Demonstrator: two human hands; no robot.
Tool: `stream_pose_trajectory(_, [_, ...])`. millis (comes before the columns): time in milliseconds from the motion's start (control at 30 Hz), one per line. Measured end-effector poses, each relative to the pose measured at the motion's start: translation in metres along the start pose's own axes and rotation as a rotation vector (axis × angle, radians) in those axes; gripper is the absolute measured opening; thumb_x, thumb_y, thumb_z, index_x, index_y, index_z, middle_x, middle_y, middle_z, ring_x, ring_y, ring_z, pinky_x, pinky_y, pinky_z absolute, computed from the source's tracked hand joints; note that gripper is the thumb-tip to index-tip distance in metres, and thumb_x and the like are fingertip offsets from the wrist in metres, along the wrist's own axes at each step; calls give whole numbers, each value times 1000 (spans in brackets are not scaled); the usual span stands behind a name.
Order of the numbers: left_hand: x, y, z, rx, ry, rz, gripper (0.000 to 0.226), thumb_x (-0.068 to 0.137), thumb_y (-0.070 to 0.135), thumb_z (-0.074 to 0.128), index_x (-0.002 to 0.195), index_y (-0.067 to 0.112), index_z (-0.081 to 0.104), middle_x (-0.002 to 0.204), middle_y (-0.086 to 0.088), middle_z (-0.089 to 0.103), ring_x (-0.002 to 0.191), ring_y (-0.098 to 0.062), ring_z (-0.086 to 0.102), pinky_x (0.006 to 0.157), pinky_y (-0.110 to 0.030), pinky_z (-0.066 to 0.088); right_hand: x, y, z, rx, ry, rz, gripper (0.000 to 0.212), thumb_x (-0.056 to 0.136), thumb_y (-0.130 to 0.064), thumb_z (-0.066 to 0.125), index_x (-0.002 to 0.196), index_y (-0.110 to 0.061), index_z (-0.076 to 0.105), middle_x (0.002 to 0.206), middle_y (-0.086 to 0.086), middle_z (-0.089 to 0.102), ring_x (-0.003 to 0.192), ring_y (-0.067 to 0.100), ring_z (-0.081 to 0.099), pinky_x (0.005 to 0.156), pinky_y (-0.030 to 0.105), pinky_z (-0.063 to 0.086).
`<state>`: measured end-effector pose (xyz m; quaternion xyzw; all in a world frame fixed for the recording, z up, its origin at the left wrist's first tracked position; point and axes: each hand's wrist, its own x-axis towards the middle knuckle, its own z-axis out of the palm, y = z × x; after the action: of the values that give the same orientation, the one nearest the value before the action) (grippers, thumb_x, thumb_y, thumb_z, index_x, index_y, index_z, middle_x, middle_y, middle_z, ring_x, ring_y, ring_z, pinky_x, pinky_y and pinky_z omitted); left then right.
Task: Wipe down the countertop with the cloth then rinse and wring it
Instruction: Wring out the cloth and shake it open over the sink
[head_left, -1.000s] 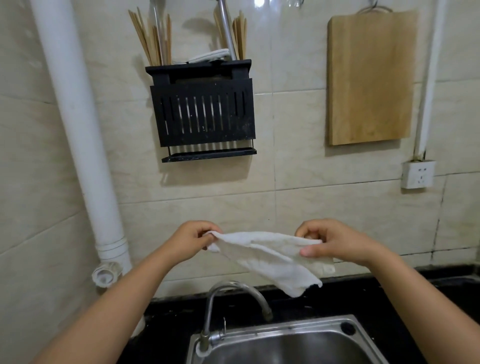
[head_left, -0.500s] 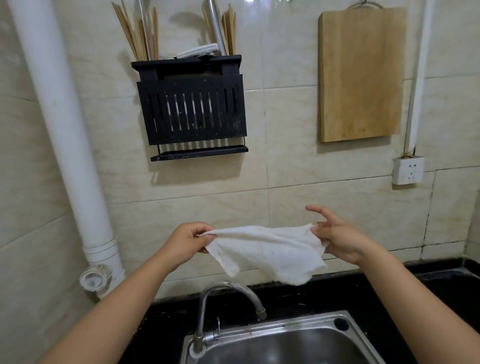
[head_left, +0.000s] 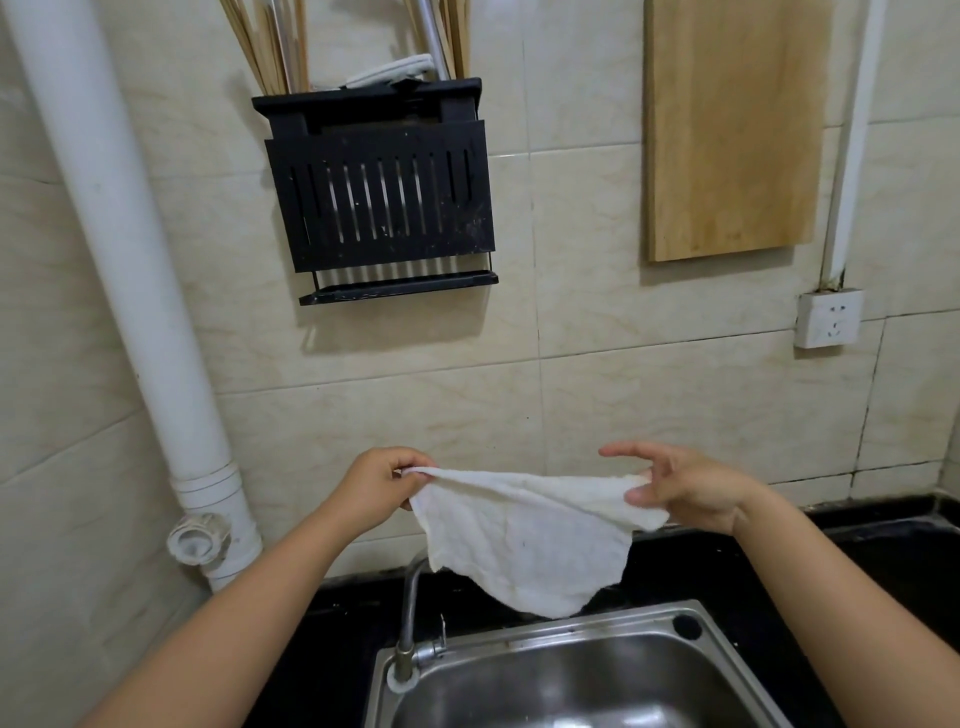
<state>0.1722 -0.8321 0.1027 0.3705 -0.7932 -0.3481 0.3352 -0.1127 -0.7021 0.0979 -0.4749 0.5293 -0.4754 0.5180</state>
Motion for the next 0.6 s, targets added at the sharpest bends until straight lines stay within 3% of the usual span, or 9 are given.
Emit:
stream_pose_trajectory(100, [-1,-4,1,-32,38,-31,39,87,-8,47,66,20,65,53,11,65,52,0,59,52,-13,50,0,19,11,453,48,-158,97,23,-8,94,111,-13,53,76,15,67,61,24,69,50,35,56])
stream_pose_trajectory(133, [-1,-5,3,-47,45,-44,38,88,-8,47,67,18,64,57,9,64,55,-3,60,52,-13,51,1,25,15,581,89,-157,95,27,-13,94,112,-13,52,86,17,65,65,28,69,49,37,56])
stream_pose_trajectory(200, [-1,-4,8,-81,33,-73,33,89,-6,47,69,15,63,67,-1,62,62,-12,58,52,-14,52,10,48,26,856,240,-88,59,70,-20,76,119,-7,46,91,19,63,68,32,68,47,38,56])
stream_pose_trajectory(233, [-2,-3,12,-88,17,-87,31,89,-5,47,70,13,63,70,-4,61,63,-14,57,52,-14,52,14,61,39,978,255,-60,49,80,-26,66,118,-3,44,89,21,65,68,33,68,48,39,57])
stream_pose_trajectory(267, [-2,-2,16,-79,0,-97,29,89,-4,47,71,12,62,70,-5,60,63,-14,57,51,-13,51,17,79,53,1041,260,-18,56,77,-30,69,117,-3,43,93,22,66,69,33,69,50,40,57])
stream_pose_trajectory(333, [-1,-1,24,-22,-29,-120,29,89,-4,48,69,13,61,69,-4,59,63,-13,56,49,-12,50,21,107,80,990,250,95,75,65,-18,80,126,-17,36,111,21,60,77,34,67,57,39,57])
stream_pose_trajectory(433, [0,-6,25,168,-35,-99,32,85,-4,50,63,17,59,63,-2,58,53,-5,55,52,-17,48,14,114,95,682,400,265,84,83,16,49,147,-19,8,131,29,46,83,34,59,51,37,51])
stream_pose_trajectory(500, [-3,-12,21,280,-57,-80,29,83,-1,53,63,18,60,62,1,58,45,3,52,55,-19,46,11,106,82,523,481,249,77,82,18,49,146,-12,17,134,29,43,76,29,56,40,29,50])
stream_pose_trajectory(600, [-12,-21,20,304,-83,-75,23,85,1,56,69,16,62,63,6,58,50,1,54,54,-13,43,3,89,61,439,565,190,63,82,14,54,138,-2,32,125,30,52,74,25,55,52,31,49])
